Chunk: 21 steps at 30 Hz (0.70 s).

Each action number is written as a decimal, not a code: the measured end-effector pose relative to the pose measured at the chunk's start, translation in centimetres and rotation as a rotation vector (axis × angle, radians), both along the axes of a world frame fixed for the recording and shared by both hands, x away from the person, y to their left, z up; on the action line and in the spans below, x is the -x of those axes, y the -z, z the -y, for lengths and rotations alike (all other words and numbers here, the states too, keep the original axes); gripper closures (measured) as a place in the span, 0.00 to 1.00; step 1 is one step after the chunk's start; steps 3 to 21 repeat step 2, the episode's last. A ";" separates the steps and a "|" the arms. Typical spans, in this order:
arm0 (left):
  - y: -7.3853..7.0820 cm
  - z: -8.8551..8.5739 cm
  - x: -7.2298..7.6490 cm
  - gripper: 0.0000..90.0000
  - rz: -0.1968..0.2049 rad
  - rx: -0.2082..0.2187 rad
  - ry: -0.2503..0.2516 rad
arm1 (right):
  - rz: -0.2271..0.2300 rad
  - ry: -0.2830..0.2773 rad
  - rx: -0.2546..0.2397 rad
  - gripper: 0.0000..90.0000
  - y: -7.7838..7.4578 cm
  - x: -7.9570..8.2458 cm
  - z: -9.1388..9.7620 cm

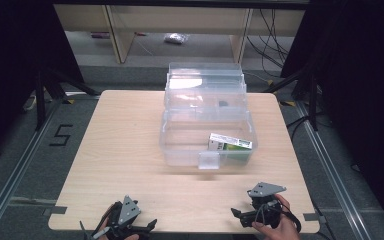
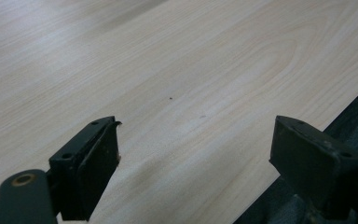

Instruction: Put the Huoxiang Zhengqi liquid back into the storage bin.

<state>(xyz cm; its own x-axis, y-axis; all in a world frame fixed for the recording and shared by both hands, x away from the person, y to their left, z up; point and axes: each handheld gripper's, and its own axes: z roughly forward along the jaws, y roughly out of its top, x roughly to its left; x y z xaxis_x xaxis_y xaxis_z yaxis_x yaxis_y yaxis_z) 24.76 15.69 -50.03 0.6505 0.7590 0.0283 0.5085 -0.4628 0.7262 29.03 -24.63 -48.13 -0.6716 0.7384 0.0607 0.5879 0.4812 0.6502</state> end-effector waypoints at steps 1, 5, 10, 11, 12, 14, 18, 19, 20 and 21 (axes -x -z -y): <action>0.0 0.1 0.1 0.16 -0.006 0.001 -0.006 | 0.010 -0.001 -0.004 0.18 0.1 -0.1 0.0; 0.0 0.1 0.1 0.16 -0.006 0.001 -0.006 | 0.006 -0.012 0.004 0.18 0.1 -0.2 0.2; 0.0 0.1 0.1 0.16 -0.006 0.001 -0.006 | 0.006 -0.012 0.004 0.18 0.1 -0.2 0.2; 0.0 0.1 0.1 0.16 -0.006 0.001 -0.006 | 0.006 -0.012 0.004 0.18 0.1 -0.2 0.2; 0.0 0.1 0.1 0.16 -0.006 0.001 -0.006 | 0.006 -0.012 0.004 0.18 0.1 -0.2 0.2; 0.0 0.1 0.1 0.16 -0.006 0.001 -0.006 | 0.006 -0.012 0.004 0.18 0.1 -0.2 0.2; 0.0 0.1 0.1 0.16 -0.006 0.001 -0.006 | 0.006 -0.012 0.004 0.18 0.1 -0.2 0.2; 0.0 0.1 0.1 0.16 -0.006 0.001 -0.006 | 0.006 -0.012 0.004 0.18 0.1 -0.2 0.2; 0.0 0.1 0.1 0.16 -0.006 0.001 -0.006 | 0.006 -0.012 0.004 0.18 0.1 -0.2 0.2; 0.0 0.1 0.1 0.16 -0.006 0.001 -0.006 | 0.006 -0.012 0.004 0.18 0.1 -0.2 0.2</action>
